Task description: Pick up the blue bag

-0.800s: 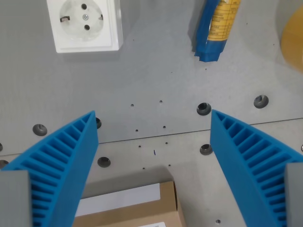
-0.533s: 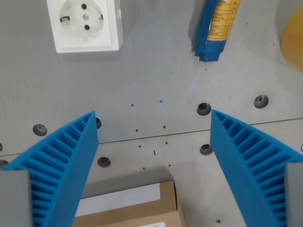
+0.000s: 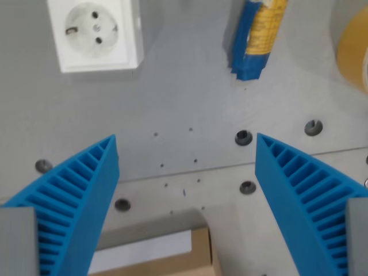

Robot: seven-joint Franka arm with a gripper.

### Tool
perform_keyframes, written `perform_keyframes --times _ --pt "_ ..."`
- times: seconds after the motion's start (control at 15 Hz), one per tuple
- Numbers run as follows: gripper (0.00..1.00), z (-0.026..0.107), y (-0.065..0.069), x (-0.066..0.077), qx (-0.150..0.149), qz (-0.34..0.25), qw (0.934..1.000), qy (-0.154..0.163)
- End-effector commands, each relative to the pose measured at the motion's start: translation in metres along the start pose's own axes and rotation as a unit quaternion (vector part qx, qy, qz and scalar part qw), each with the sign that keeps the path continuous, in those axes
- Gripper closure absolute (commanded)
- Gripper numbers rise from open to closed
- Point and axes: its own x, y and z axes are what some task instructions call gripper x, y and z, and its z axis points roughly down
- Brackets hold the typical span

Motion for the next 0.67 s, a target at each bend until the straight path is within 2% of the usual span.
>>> perform_keyframes --times 0.07,0.47,0.67 --pt "0.00 0.017 0.016 0.019 0.002 0.045 0.9989 0.015" --pt "0.00 0.040 0.040 0.047 0.006 0.087 0.9961 0.013" --pt "0.00 0.052 0.052 0.057 0.008 0.107 0.9939 0.024"
